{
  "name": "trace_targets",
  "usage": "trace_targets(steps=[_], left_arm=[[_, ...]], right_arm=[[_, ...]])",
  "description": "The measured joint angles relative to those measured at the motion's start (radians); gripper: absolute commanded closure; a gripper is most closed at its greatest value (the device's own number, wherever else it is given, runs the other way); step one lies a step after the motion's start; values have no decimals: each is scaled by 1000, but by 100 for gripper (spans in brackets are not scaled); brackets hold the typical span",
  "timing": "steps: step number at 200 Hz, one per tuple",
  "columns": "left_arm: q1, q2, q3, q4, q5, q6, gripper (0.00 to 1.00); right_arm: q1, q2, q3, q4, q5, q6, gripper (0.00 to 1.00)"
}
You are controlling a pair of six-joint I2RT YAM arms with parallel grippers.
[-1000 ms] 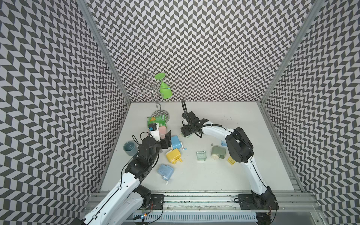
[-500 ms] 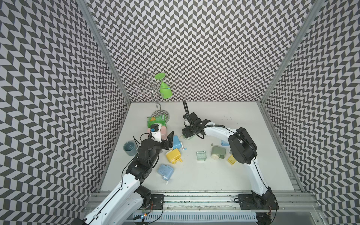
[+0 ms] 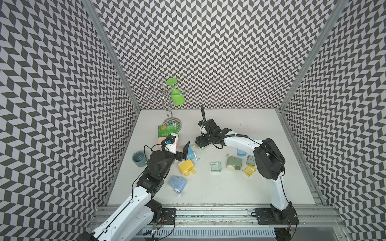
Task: Put the tray back into the pencil sharpener
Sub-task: Pick up the pencil sharpener from the center of the board, then place the pencil sharpener at the center of the board.
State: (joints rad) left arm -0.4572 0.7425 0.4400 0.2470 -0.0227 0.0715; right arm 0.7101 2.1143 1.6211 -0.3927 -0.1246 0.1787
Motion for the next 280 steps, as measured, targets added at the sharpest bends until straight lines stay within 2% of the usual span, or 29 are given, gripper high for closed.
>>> trace_targets(steps=[45, 94, 151, 198, 280], left_arm=[[0, 26, -1, 38, 83, 182, 7], [-1, -7, -34, 98, 193, 345, 6], [-7, -19, -47, 96, 245, 538, 5], [-23, -23, -55, 69, 276, 643, 3], [-66, -23, -55, -7, 312, 713, 4]], right_arm=[[0, -34, -46, -13, -46, 27, 68], [0, -84, -72, -45, -97, 36, 67], [0, -101, -80, -105, -153, 40, 66], [0, -131, -87, -152, -179, 43, 66], [0, -133, -102, -183, -233, 67, 65]])
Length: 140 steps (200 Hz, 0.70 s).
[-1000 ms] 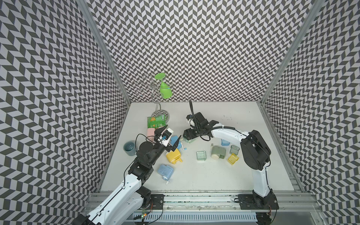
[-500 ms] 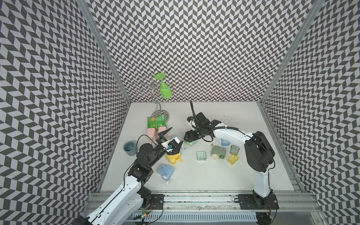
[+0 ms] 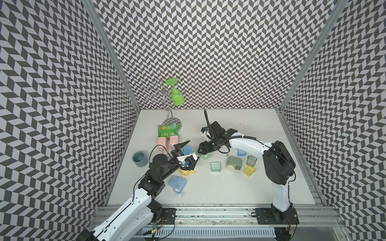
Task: Put the tray back into the pencil sharpener
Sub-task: Place the pencil sharpener at the center of the board.
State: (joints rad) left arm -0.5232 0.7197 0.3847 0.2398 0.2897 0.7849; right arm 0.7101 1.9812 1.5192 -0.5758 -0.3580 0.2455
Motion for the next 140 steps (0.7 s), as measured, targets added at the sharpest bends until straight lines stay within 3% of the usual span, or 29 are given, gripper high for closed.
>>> trace_targets(steps=[88, 140], left_arm=[[-57, -1, 0, -125, -139, 45, 22], [-73, 50, 3, -180, -165, 60, 32]], right_arm=[[-33, -127, -56, 8, -84, 35, 65], [-35, -192, -132, 8, -101, 48, 64]])
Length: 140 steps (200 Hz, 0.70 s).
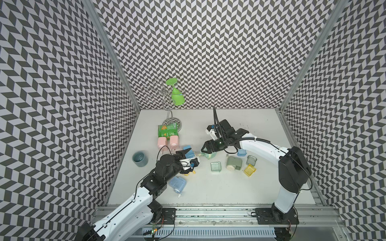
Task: Put the tray back into the pencil sharpener
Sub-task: Place the pencil sharpener at the center of the board.
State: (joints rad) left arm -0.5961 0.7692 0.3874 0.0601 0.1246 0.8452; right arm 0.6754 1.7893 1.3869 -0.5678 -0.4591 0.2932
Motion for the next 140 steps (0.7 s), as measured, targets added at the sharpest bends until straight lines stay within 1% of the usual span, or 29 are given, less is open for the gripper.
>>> trace_targets(steps=[31, 78, 140], left_arm=[[-6, 53, 16, -33, 24, -5, 40], [-6, 115, 44, -35, 54, -10, 51], [-13, 164, 57, -34, 68, -5, 61]], right_arm=[[0, -24, -19, 6, -23, 6, 64], [0, -26, -31, 24, -54, 8, 64], [3, -26, -31, 39, -80, 12, 64]])
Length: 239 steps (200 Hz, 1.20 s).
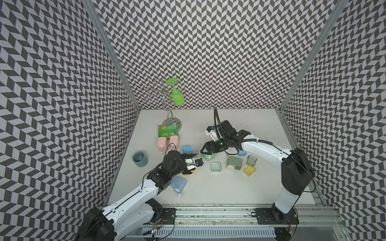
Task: Put the tray back into the pencil sharpener
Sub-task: Place the pencil sharpener at the center of the board.
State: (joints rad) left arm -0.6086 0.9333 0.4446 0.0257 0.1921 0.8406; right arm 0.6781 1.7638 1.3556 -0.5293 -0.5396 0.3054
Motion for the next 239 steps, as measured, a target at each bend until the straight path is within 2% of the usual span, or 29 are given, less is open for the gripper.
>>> trace_targets(steps=[53, 133, 153, 175, 239], left_arm=[[0, 18, 15, 8, 5, 4, 67], [-1, 23, 15, 21, 3, 3, 81], [-3, 27, 15, 18, 0, 5, 88], [-6, 33, 15, 11, -7, 11, 100], [-13, 29, 16, 6, -26, 7, 100]], right_arm=[[1, 0, 0, 3, -11, 0, 64], [20, 2, 0, 13, -27, 3, 64], [20, 3, 0, 16, -26, 3, 63], [17, 3, 0, 20, -23, 3, 63], [17, 5, -6, 48, -23, 6, 49]])
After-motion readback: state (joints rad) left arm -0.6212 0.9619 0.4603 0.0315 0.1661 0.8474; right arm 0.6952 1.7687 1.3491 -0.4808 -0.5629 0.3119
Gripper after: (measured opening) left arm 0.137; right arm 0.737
